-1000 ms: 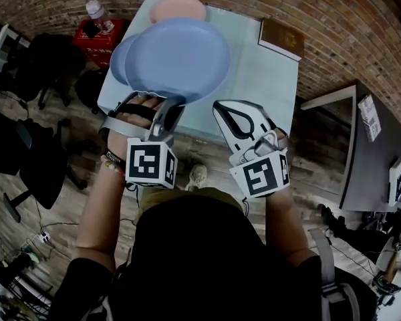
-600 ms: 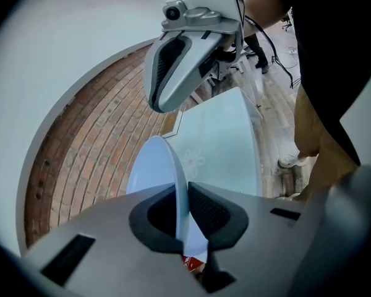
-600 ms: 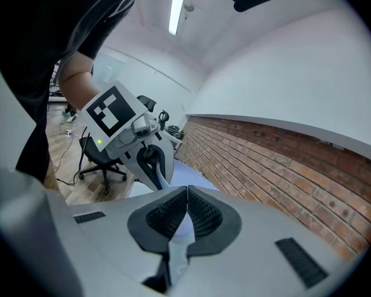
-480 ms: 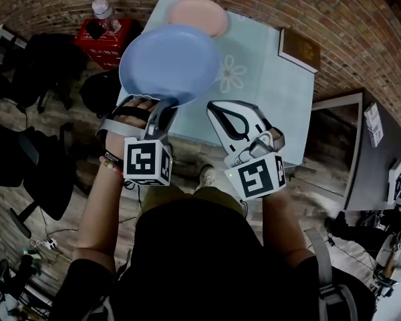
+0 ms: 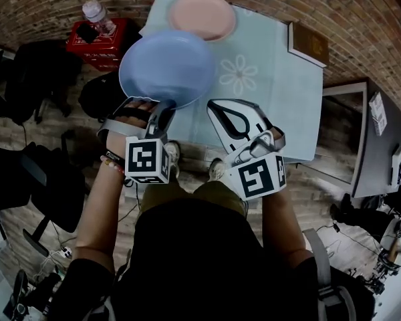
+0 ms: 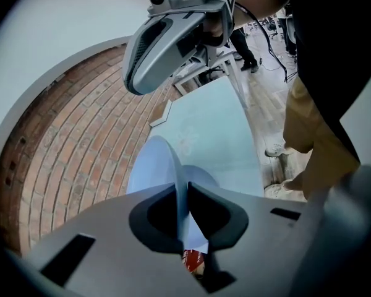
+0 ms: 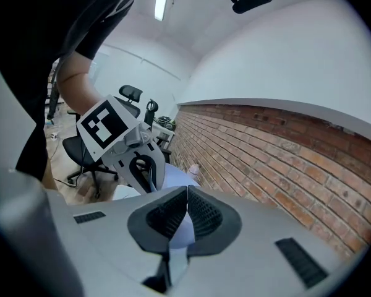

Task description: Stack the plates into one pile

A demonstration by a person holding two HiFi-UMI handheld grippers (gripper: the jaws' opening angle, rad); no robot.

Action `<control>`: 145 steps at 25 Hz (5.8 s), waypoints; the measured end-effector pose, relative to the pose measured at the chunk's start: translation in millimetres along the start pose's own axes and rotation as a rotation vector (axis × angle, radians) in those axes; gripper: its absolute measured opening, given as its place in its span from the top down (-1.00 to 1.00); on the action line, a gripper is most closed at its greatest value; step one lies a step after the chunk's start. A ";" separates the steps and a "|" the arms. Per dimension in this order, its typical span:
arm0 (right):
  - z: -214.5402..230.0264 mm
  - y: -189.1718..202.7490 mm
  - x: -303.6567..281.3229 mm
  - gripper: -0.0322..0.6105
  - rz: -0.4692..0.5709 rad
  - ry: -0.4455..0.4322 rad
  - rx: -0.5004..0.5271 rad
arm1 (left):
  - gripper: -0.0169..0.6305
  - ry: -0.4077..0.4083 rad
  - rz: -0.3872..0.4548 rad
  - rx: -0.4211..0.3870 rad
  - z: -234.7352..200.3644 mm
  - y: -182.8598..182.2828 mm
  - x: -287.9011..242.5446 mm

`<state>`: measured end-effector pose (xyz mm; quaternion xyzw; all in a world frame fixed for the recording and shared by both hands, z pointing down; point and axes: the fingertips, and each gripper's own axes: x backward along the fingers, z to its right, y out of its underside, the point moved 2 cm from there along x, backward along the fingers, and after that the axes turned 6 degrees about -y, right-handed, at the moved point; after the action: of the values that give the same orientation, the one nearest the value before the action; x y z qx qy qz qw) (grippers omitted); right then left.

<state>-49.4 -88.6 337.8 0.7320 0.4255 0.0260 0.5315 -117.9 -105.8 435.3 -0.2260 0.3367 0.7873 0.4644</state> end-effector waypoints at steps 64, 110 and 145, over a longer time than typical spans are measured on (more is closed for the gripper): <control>-28.4 -13.1 -45.8 0.79 -0.133 0.055 -0.018 | 0.63 0.219 0.051 0.002 75.7 65.1 -24.5; 19.6 -72.8 0.1 0.79 0.043 0.172 0.062 | 0.63 -0.200 0.226 0.300 -99.7 -8.4 85.8; 141.2 65.9 -1.8 0.79 0.010 0.119 -0.028 | 0.63 -0.119 0.089 0.397 -140.2 -53.4 -103.7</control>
<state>57.9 -201.3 330.1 0.7237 0.4525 0.0780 0.5152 -16.3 -251.3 393.4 -0.0679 0.4668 0.7373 0.4836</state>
